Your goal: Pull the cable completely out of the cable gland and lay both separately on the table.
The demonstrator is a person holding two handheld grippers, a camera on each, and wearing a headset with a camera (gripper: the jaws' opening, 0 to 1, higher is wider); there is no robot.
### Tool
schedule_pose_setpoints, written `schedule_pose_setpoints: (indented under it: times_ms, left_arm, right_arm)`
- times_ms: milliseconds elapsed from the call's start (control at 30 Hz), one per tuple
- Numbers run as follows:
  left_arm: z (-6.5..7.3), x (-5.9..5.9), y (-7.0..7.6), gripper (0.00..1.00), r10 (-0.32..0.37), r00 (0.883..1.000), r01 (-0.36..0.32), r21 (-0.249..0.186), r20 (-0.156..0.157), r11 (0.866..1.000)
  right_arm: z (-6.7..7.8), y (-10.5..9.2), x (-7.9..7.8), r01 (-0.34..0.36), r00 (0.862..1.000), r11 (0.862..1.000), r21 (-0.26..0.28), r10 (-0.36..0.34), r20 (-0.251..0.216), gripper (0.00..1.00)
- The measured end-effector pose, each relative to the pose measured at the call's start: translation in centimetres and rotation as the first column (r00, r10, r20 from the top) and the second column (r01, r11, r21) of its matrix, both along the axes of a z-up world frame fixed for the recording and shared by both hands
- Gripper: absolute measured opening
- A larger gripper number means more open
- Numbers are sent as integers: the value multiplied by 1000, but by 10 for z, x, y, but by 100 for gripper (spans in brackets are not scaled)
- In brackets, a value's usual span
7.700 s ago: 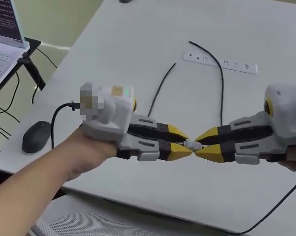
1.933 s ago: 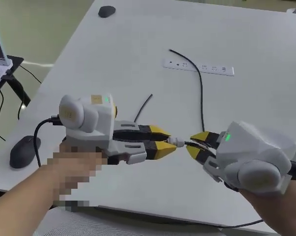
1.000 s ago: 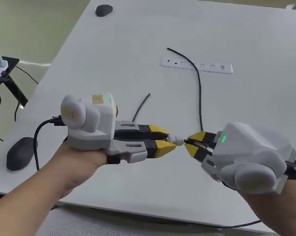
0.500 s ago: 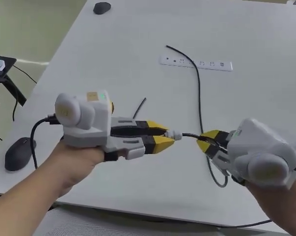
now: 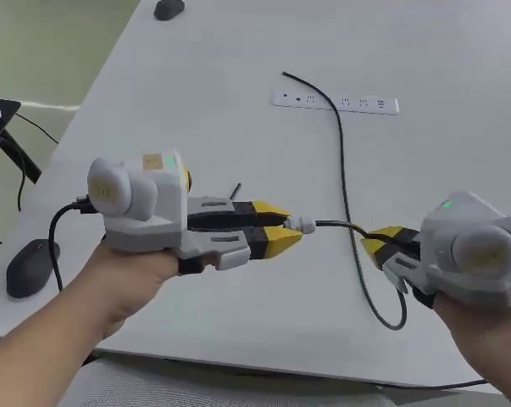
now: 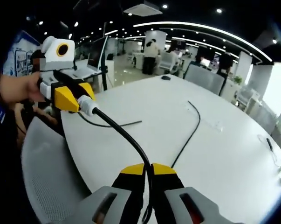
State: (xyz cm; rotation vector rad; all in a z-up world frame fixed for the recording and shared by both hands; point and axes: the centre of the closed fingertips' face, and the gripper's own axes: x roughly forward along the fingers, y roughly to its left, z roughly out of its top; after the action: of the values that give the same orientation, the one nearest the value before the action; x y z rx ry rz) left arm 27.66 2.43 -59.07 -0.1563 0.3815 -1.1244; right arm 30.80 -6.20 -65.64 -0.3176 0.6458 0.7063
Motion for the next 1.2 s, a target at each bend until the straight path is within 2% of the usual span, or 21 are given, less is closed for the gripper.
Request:
schedule_pose_setpoints:
  times_ms: [133, 233, 267, 333, 433, 467, 533, 667, 800, 867, 933, 1000, 1067, 1200]
  left_arm:
    - [-3, -2, -3, 15, -12, 1000, 12, 19, 7, 1000]
    - [-7, -5, -5, 15, -21, 1000, 20, 34, 8, 999]
    - [-6, -5, -4, 15, -18, 1000, 18, 32, 8, 999]
    - [-6, -3, -2, 15, -5, 1000, 5, 29, 4, 1000]
    - [-6, -2, 0, 15, -3, 1000, 3, 29, 2, 1000]
    - [-5, -2, 0, 15, -5, 1000, 5, 28, -1, 1000]
    - [-4, 0, 1, 15, 2, 1000, -2, 25, -7, 1000]
    - [-4, 1, 2, 15, 10, 1000, -10, 26, -13, 1000]
    - [-1, 0, 4, 15, 10, 1000, -10, 21, -12, 1000]
    - [0, 0, 5, 15, 8, 1000, -8, 21, -10, 1000]
    - [0, 0, 5, 15, 11, 1000, -11, 19, -15, 1000]
    - [-2, -1, 6, 15, 12, 1000, -12, 29, -15, 1000]
    - [-3, -3, 5, 15, 8, 1000, -8, 36, -14, 999]
    - [-3, -4, 3, 15, 1, 1000, -1, 38, -13, 999]
  right_arm:
    - [-11, 0, -7, 59, 993, 998, 37, -55, -101, 0]
    - [-15, 0, -7, 69, 992, 997, 39, -65, -109, 0]
    - [-13, 0, -8, 66, 993, 997, 44, -61, -102, 0]
    - [-7, -1, -6, 41, 998, 999, 22, -40, -53, 0]
    - [-5, -1, -8, 20, 999, 1000, 12, -19, -49, 0]
    - [-3, -1, -8, 9, 1000, 1000, 4, -9, -28, 0]
    - [-1, -1, -9, -2, 1000, 1000, -2, 2, -17, 0]
    - [2, -1, -10, -5, 1000, 1000, 16, 5, -31, 2]
    - [13, 2, -14, -49, 999, 999, -2, 49, -1, 6]
    - [19, 5, -14, -79, 997, 996, -36, 80, 22, 9]
    - [24, 9, -17, -116, 992, 989, -88, 119, 35, 12]
    - [32, 21, -20, -158, 986, 983, -91, 163, 45, 14]
    - [36, 31, -25, -213, 974, 969, -127, 221, 54, 16]
    - [41, 48, -28, -264, 956, 949, -170, 280, 82, 14]
